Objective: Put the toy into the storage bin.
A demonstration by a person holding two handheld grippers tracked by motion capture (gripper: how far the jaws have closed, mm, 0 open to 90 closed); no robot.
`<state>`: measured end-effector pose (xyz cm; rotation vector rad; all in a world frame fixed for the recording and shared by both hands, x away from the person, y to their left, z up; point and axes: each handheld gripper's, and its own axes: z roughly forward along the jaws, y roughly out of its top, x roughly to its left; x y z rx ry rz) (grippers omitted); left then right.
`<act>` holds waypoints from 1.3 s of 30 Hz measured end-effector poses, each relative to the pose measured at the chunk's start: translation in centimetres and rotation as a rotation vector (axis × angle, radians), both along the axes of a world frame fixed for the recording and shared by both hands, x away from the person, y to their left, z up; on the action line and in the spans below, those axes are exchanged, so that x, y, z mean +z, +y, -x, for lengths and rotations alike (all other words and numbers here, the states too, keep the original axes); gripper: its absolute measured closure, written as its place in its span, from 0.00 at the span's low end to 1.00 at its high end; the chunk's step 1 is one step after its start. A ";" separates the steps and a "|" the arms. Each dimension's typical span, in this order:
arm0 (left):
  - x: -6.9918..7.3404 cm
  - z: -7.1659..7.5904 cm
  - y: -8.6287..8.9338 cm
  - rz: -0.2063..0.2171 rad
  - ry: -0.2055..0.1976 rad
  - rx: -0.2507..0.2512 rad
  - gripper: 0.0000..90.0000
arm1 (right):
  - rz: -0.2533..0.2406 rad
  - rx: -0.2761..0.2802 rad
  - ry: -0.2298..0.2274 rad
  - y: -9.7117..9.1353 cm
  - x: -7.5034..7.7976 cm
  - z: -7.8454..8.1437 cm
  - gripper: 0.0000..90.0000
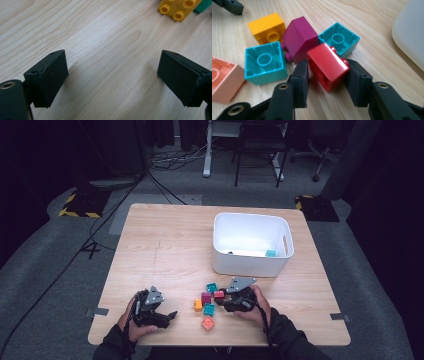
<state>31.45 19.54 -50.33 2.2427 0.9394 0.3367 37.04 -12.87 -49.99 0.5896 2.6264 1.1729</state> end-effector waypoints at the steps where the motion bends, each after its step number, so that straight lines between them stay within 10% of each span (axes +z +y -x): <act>1: 0.0 0.0 0.0 0.000 0.000 0.000 0.11 | -0.013 -0.006 0.007 -0.2 0.1 0.2 0.73; 21: 0.0 0.0 0.0 0.001 0.000 -0.002 0.11 | -0.070 -0.011 0.002 -2.8 0.6 0.4 0.84; 30: 0.0 0.0 0.0 0.000 0.000 -0.002 0.11 | -0.076 -0.009 0.009 -1.6 0.5 0.1 0.50; 39: 0.0 0.0 0.0 0.001 0.000 -0.003 0.11 | -0.044 -0.037 0.008 0.3 0.1 -0.2 0.46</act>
